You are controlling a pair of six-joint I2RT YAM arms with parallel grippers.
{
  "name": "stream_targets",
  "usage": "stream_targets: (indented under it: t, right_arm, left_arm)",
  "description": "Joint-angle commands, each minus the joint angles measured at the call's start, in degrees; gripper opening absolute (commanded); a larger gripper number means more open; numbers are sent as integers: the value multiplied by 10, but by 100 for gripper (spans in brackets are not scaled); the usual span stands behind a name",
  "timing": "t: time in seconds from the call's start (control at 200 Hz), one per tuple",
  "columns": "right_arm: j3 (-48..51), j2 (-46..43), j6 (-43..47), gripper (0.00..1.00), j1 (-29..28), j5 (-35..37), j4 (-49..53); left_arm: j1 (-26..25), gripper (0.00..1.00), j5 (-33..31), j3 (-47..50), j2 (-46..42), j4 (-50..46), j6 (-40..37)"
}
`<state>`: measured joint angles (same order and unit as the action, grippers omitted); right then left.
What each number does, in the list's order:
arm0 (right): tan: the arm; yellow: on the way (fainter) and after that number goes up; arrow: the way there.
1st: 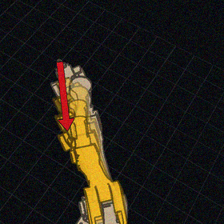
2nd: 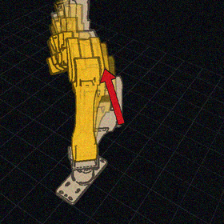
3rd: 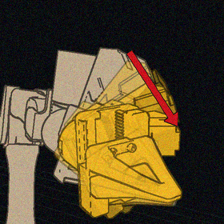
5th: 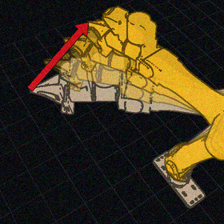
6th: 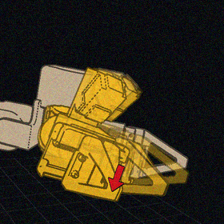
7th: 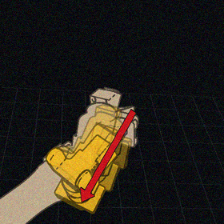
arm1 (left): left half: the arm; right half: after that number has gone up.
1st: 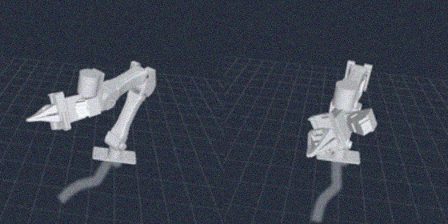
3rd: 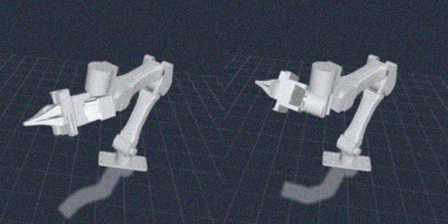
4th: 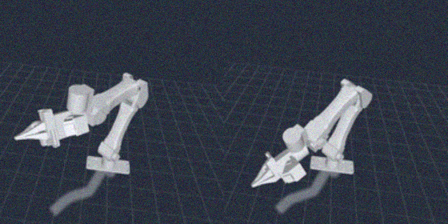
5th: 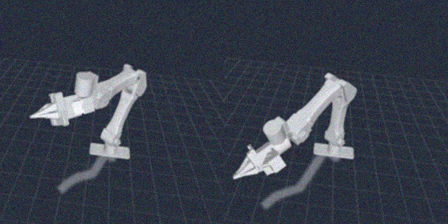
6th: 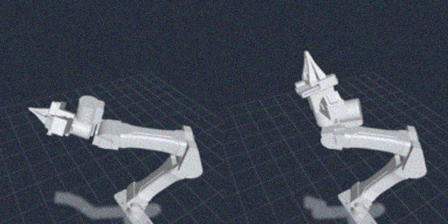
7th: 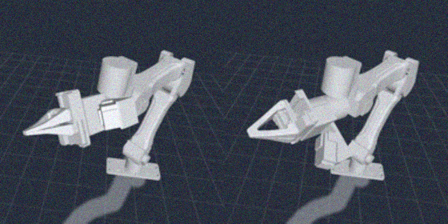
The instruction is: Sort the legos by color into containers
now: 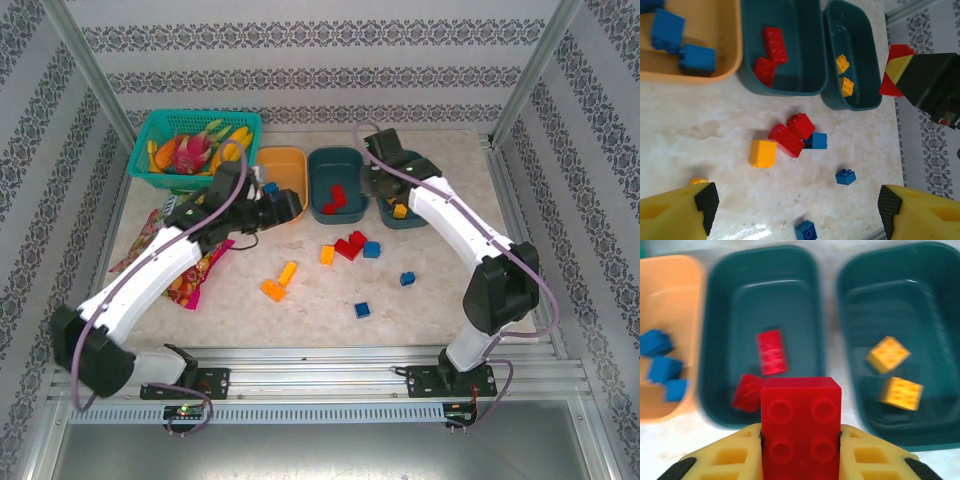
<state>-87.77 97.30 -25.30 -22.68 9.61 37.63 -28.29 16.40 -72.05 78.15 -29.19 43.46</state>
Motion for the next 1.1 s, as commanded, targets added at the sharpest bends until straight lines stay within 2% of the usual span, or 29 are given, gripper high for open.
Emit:
stream_targets:
  t: [0.0, 0.125, 0.34, 0.634, 0.749, 0.964, 1.094]
  right_arm:
    - [8, 16, 5, 24, 53, -9, 17]
    - [-26, 49, 43, 24, 80, -22, 13]
    - [-112, 131, 54, 24, 50, -61, 25]
    - [-262, 281, 27, 25, 19, -69, 66]
    - [-351, 354, 30, 25, 9, -51, 113]
    - [-476, 457, 35, 28, -7, 33, 189]
    - [-524, 500, 37, 32, -9, 29, 214]
  left_arm:
    - [-20, 85, 24, -47, 60, 62, -15]
    - [-26, 85, 30, -87, 120, 74, -12]
    - [-26, 84, 19, -110, 161, 78, -12]
    - [-21, 85, 4, -111, 179, 76, -4]
    - [-18, 85, 0, -110, 173, 68, -5]
    - [-5, 86, -3, -86, 152, 60, -8]
    - [0, 86, -3, -73, 139, 57, -8]
